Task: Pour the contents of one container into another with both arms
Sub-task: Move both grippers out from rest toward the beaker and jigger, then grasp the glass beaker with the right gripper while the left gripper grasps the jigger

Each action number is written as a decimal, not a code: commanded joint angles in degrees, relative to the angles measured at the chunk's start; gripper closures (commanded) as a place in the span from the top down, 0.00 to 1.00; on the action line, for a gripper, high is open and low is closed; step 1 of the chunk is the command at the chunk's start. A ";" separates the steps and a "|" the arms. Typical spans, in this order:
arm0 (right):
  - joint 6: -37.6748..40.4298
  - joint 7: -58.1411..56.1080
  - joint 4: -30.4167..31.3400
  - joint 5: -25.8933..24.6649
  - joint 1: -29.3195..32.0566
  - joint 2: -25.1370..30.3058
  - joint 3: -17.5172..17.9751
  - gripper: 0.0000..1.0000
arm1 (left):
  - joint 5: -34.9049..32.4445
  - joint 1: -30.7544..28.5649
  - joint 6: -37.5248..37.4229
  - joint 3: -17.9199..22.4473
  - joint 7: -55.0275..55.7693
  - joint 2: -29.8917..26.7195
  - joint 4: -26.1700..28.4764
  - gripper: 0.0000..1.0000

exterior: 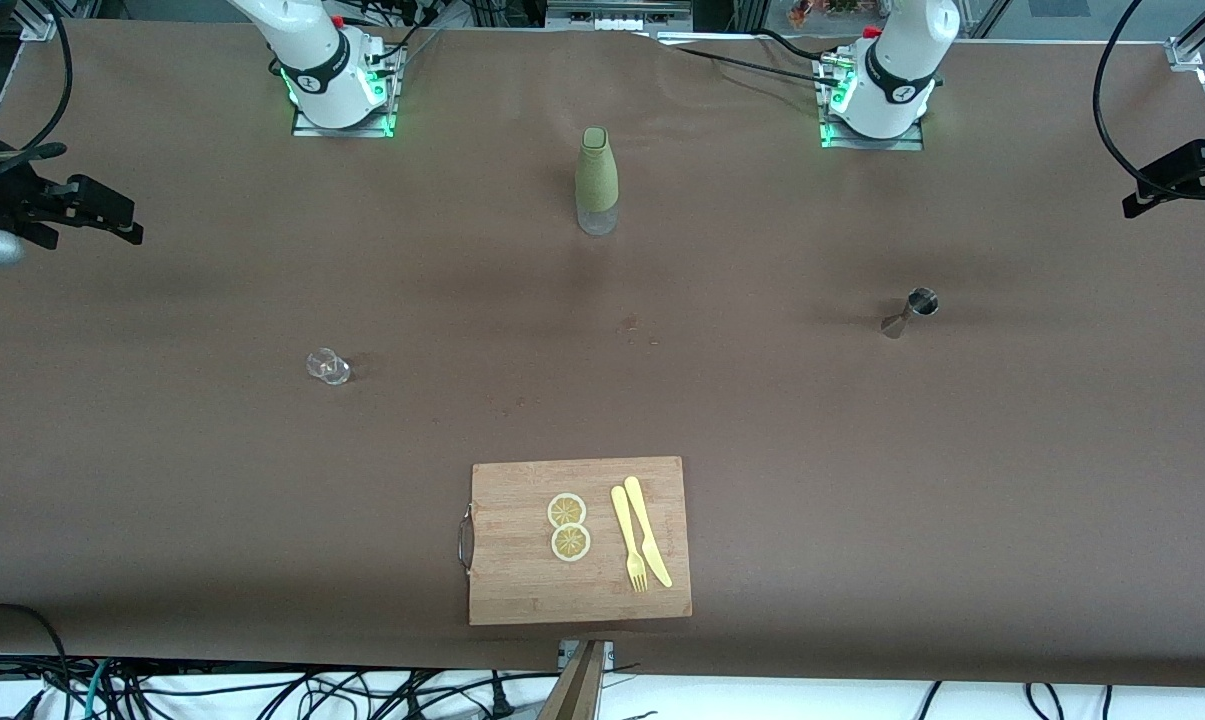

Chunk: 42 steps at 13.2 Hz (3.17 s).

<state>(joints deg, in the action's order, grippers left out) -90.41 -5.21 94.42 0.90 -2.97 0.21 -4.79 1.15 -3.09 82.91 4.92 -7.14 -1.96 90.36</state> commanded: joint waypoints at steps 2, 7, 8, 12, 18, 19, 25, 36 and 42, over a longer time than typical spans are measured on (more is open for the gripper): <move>0.67 -0.06 -1.35 0.60 0.24 -0.48 -0.05 1.00 | 0.34 -0.51 -0.73 -0.26 -1.30 -0.41 -0.53 1.00; 0.58 0.03 -1.26 0.95 0.33 -0.65 -0.13 1.00 | 0.34 -0.51 -0.64 -0.26 -2.17 -0.59 0.34 1.00; 0.58 -0.32 -1.26 0.95 0.42 -0.65 -0.22 1.00 | 0.34 -0.60 -0.73 -0.26 -3.74 -0.68 0.61 1.00; 0.67 -12.59 -0.99 7.85 1.38 -3.01 -4.77 1.00 | -0.18 -0.69 -0.29 -0.17 -6.31 -0.76 0.87 1.00; 2.51 -47.73 -0.64 26.05 5.85 -13.46 -10.33 1.00 | 0.25 -2.79 3.47 -0.17 -11.91 -0.50 2.80 1.00; 2.60 -53.44 -0.56 28.69 6.65 -15.66 -10.33 1.00 | 0.43 -3.50 5.31 -0.08 -14.71 -0.50 4.11 1.00; 2.34 -84.63 -0.56 40.22 9.74 -27.87 -10.24 1.00 | 9.82 -12.01 14.28 0.53 -42.82 6.52 7.28 1.00; 1.02 -134.77 -0.56 63.61 10.44 -48.98 -9.54 1.00 | 35.22 -22.65 22.91 0.62 -100.66 21.11 18.87 1.00; 1.90 -143.14 -0.64 66.87 10.26 -54.08 -4.89 1.00 | 43.92 -24.16 23.00 1.32 -129.66 30.60 23.01 1.00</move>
<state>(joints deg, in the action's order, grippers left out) -89.56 -146.24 94.93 66.68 7.19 -52.07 -10.82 41.58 -27.12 105.51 6.15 -128.61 25.98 112.39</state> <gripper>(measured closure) 0.000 0.000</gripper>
